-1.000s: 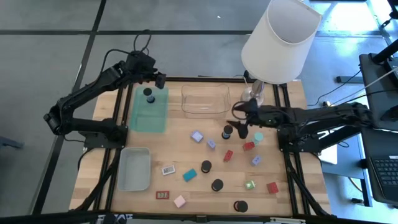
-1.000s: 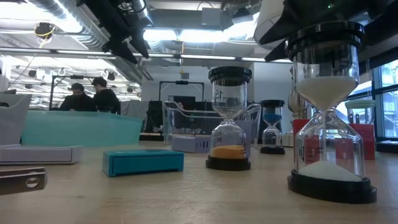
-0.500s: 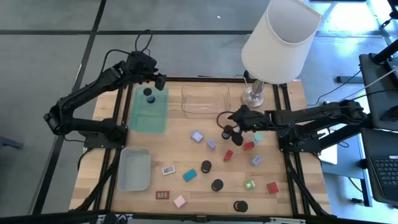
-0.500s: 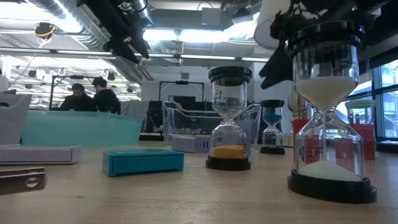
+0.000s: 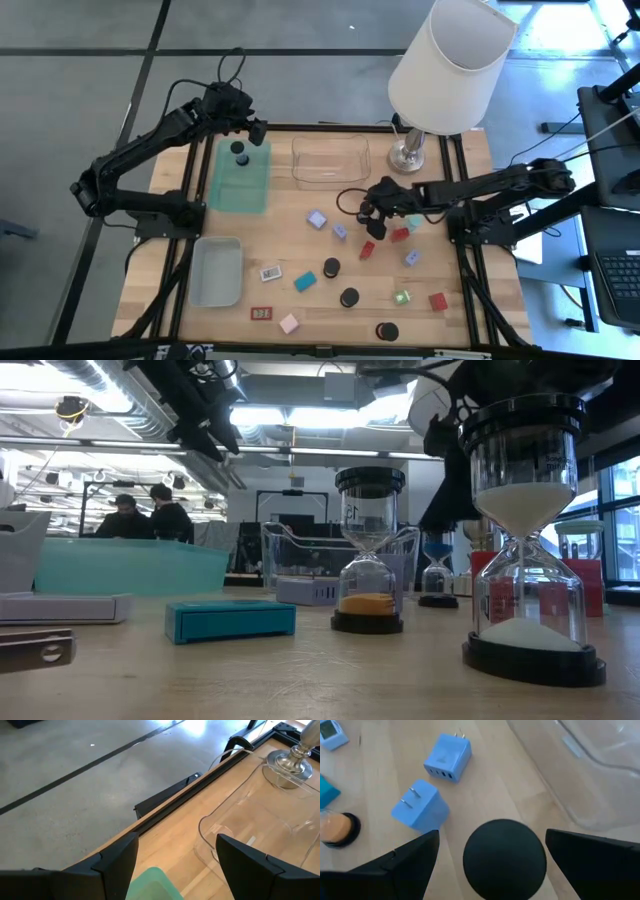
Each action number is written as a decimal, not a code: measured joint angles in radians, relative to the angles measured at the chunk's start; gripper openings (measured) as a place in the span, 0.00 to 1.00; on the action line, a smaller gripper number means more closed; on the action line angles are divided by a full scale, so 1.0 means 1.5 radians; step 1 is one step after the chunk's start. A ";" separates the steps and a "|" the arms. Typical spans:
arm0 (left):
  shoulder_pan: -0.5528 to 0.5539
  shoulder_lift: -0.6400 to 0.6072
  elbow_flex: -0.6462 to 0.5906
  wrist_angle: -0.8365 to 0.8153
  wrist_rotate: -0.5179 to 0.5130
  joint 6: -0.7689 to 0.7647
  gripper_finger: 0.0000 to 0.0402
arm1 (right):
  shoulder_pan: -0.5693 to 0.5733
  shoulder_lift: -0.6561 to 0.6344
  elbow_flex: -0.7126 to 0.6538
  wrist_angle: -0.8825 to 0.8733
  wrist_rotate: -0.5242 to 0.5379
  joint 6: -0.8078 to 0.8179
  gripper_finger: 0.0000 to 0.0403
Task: Pick & Place Office items
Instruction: Put the blue hourglass into the green bin
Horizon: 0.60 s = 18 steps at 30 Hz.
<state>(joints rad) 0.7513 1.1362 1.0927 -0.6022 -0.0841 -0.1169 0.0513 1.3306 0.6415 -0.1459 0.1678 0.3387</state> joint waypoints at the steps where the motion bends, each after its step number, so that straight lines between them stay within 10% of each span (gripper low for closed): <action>1: 0.000 0.000 0.000 0.000 0.000 0.000 0.66 | 0.000 0.002 0.000 0.000 -0.003 0.010 0.92; 11: 0.000 0.000 0.000 0.000 -0.001 0.000 0.66 | 0.000 0.003 0.000 0.001 -0.003 0.048 0.88; 18: 0.000 0.000 0.000 0.000 -0.001 0.000 0.66 | 0.000 0.003 0.000 -0.011 -0.007 0.048 0.66</action>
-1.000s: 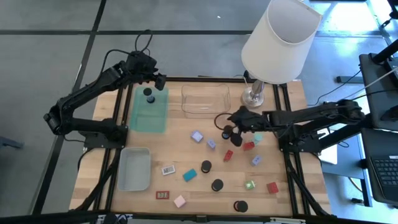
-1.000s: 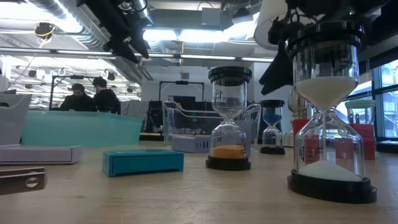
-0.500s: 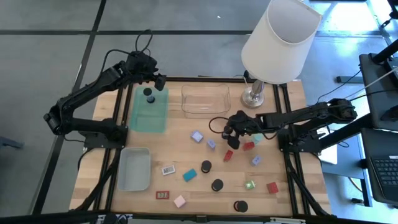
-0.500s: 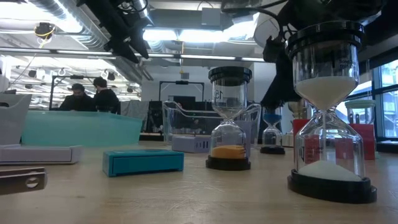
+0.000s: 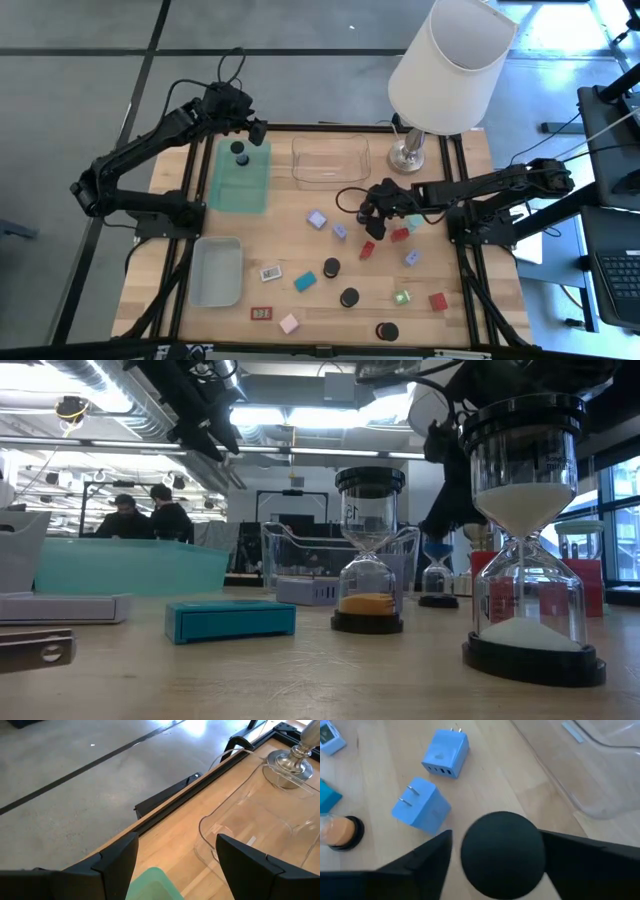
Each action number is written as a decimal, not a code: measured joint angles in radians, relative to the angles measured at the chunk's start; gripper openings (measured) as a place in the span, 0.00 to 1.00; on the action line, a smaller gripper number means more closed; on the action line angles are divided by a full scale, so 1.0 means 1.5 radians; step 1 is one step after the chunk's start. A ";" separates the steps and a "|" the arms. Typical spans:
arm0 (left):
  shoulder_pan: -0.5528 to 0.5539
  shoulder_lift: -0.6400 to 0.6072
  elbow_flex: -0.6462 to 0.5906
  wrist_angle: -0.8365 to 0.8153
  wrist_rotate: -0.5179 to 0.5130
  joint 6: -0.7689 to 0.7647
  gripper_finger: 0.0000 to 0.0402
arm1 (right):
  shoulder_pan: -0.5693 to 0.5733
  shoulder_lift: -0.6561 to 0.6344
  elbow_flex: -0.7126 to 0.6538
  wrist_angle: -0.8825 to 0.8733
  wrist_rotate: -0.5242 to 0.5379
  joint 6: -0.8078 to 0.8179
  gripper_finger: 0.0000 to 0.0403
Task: Pick & Place Office items
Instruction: Put the blue hourglass into the green bin
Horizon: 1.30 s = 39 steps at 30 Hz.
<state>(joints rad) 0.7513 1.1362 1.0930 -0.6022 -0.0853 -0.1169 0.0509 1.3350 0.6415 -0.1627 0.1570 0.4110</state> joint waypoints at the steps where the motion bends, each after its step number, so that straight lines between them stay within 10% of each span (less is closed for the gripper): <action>1: 0.000 0.000 0.000 0.000 0.000 0.000 0.66 | 0.000 0.000 0.000 -0.002 0.000 0.000 0.61; 16: -0.002 0.000 0.000 0.057 0.010 0.007 0.66 | -0.053 -0.056 0.060 -0.071 0.005 0.016 0.52; 25: -0.082 -0.001 0.000 0.257 0.159 0.250 0.66 | -0.162 -0.106 0.259 -0.081 0.007 -0.055 0.52; 39: -0.216 0.000 0.000 0.528 0.086 0.409 0.66 | -0.214 -0.105 0.429 0.019 -0.024 0.053 0.52</action>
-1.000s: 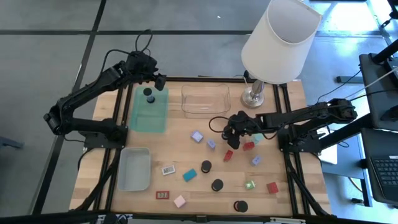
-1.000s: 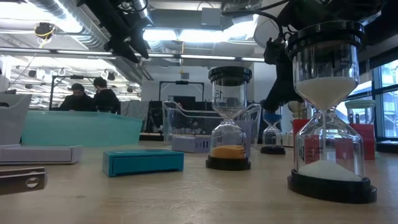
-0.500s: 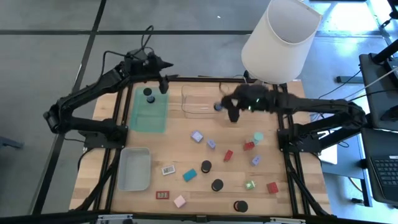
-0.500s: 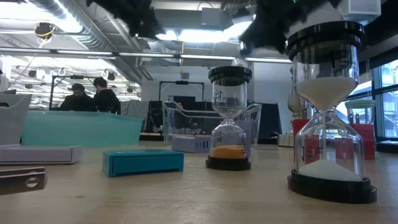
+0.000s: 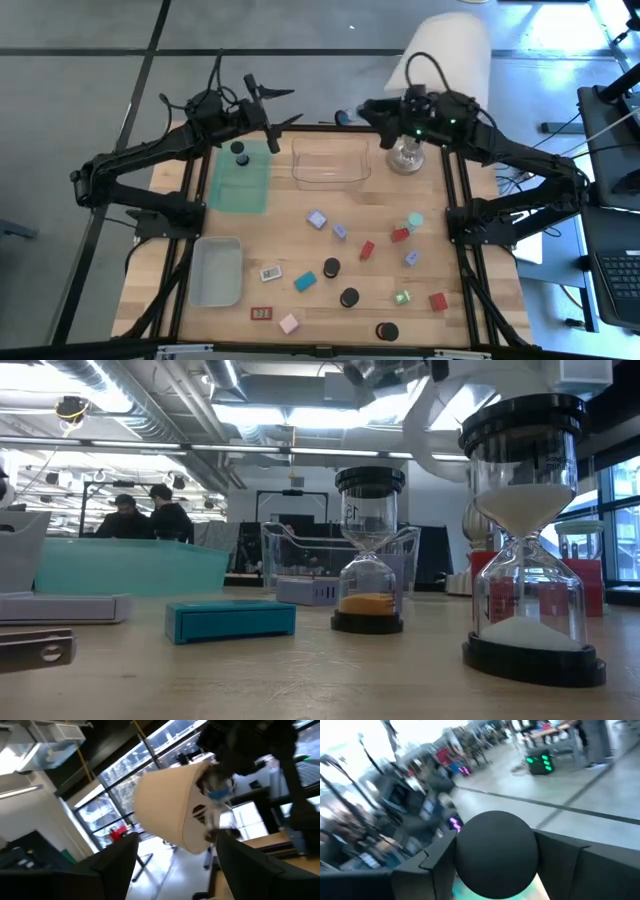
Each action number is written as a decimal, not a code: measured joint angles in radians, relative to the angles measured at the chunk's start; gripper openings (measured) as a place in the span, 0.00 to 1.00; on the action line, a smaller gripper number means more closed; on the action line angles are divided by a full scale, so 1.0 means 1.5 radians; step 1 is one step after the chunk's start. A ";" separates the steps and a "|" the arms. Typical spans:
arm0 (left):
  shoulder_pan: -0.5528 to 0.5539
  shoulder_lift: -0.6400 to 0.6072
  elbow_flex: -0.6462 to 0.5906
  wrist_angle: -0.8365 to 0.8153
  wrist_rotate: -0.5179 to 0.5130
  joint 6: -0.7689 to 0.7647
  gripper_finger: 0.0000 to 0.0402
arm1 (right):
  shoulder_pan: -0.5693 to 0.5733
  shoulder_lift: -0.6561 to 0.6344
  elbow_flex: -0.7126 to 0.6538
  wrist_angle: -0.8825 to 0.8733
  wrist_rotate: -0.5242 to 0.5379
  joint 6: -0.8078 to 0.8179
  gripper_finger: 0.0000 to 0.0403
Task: Pick & Place Office items
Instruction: Put the blue hourglass into the green bin
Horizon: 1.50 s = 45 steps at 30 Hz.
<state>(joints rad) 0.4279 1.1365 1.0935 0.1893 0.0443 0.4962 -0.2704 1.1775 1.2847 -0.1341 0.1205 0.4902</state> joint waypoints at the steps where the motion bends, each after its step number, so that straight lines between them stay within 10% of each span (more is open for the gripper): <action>1: -0.009 0.000 0.000 -0.003 0.000 0.000 0.66 | 0.003 0.000 0.001 0.014 -0.006 0.012 0.52; 45: -0.141 0.096 0.000 0.212 -0.099 0.086 0.71 | 0.070 0.050 0.000 0.211 -0.005 0.035 0.52</action>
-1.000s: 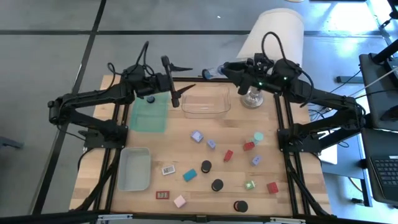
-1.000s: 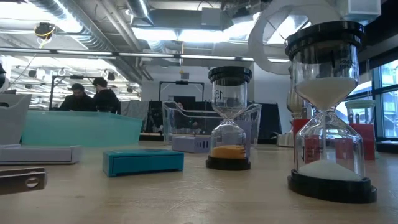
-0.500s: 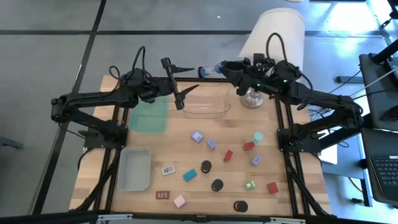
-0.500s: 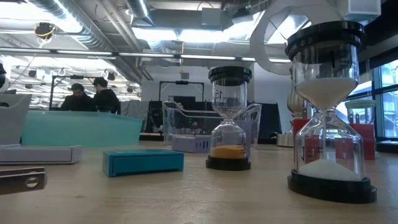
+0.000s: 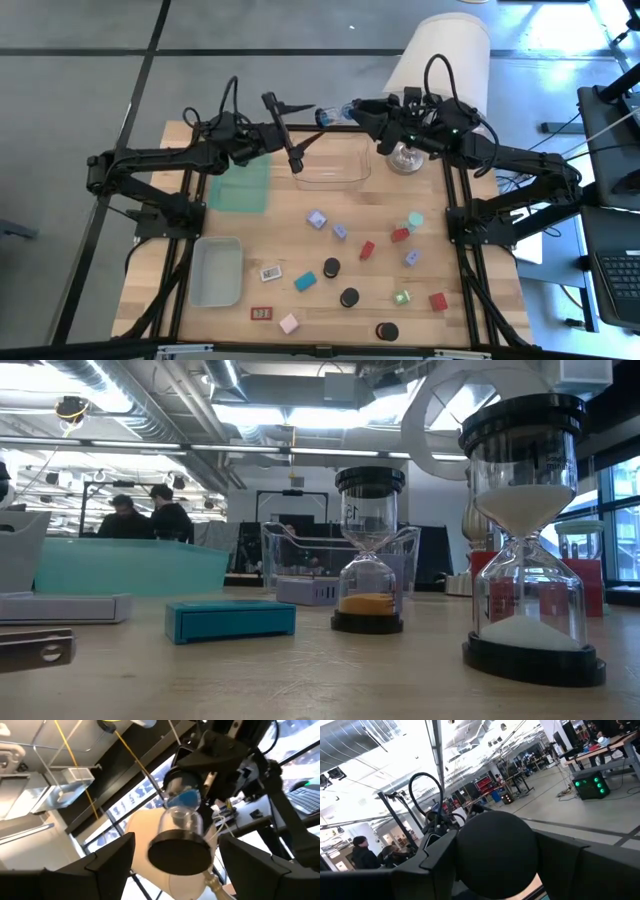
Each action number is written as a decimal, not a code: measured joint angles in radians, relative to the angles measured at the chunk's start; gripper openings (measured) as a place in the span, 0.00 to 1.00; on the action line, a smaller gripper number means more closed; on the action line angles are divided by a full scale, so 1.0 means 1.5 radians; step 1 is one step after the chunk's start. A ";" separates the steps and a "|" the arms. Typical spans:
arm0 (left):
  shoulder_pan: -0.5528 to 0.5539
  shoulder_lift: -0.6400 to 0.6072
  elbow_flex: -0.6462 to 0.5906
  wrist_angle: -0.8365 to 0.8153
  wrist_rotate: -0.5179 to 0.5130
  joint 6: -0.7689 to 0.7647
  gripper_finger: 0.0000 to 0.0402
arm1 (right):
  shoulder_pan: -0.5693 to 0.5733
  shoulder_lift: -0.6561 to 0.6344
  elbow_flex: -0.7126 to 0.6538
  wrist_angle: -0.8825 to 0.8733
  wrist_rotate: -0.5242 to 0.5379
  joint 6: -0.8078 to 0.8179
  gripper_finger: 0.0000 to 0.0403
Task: Pick & Place Office items
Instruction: Put the blue hourglass into the green bin
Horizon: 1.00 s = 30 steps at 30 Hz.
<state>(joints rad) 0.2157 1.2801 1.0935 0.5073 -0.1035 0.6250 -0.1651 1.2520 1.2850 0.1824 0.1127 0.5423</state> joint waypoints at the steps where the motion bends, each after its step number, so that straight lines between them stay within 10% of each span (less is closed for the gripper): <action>1: 0.000 0.004 0.000 0.002 0.000 0.000 0.71 | 0.001 0.002 0.000 0.005 0.000 0.000 0.52; 19: -0.017 0.027 0.000 0.049 -0.033 0.008 0.69 | 0.008 0.007 0.000 0.010 0.002 -0.003 0.52; 30: -0.039 0.025 0.000 0.051 -0.070 0.041 0.42 | 0.008 0.007 0.000 0.005 0.003 -0.010 0.52</action>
<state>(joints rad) 0.1566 1.3182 1.0935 0.5842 -0.2086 0.6861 -0.1532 1.2620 1.2854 0.1891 0.1171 0.5270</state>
